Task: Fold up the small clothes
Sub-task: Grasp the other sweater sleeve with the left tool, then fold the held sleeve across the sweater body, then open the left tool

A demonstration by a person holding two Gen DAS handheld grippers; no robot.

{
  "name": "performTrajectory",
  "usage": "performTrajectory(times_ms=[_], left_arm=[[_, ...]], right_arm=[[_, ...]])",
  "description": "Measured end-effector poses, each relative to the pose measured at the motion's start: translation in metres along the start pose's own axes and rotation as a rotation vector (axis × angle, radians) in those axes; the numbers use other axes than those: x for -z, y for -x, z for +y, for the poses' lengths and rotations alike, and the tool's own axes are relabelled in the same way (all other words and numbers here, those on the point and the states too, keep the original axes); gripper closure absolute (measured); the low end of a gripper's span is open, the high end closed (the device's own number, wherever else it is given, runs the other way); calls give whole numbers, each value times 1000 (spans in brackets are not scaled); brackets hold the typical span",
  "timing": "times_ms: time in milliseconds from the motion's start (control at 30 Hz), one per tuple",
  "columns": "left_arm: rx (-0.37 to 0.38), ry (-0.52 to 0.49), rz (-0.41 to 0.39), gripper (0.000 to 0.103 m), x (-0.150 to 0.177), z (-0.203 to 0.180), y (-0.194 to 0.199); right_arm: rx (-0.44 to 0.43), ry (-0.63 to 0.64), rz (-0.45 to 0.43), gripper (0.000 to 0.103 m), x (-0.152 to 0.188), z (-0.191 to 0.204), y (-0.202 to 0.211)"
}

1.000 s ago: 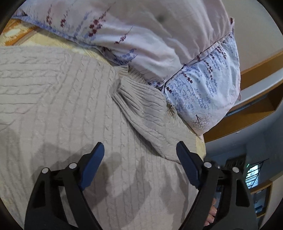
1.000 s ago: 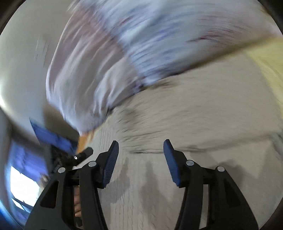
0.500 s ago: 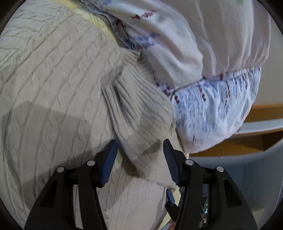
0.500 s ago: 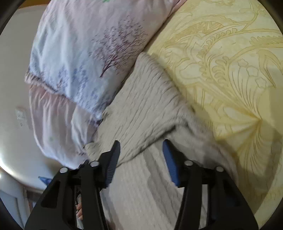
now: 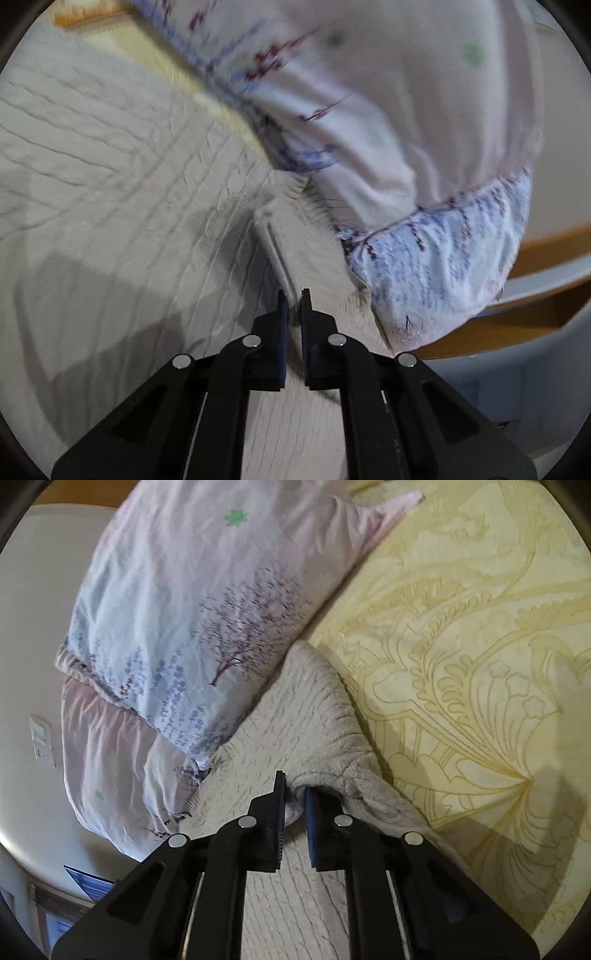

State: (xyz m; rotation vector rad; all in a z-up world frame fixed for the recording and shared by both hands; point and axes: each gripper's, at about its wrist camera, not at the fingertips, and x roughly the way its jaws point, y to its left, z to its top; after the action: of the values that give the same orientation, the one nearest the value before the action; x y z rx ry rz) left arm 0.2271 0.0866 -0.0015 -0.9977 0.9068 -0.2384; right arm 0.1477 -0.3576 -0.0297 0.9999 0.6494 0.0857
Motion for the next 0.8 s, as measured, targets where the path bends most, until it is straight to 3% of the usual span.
performTrajectory(times_ms=[200,400,500,533,567,633,700,767,800], left_arm=[[-118,-49,30,96,16,6,-3],[-146,-39,29,91,15,13,-2],[-161,-52,21,78,13,14,11],[-163,-61,15,67,13,17,20],[-178,-77,0,56,12,19,33],[-195,-101,-24,47,11,22,54],[-209,-118,-57,43,9,33,84],[-232,-110,-102,41,5,48,114],[-244,-86,-134,41,1,61,134]], right_arm=[[60,-35,-55,95,6,-14,8],[111,-87,-90,96,6,-26,10],[126,-94,-87,95,8,-26,11],[134,-89,-87,95,9,-25,12],[140,-83,-86,90,10,-24,15],[161,-64,-93,78,13,-20,23],[159,-25,-119,52,15,-12,33],[171,41,-141,38,19,1,40],[167,88,-153,38,23,10,43]])
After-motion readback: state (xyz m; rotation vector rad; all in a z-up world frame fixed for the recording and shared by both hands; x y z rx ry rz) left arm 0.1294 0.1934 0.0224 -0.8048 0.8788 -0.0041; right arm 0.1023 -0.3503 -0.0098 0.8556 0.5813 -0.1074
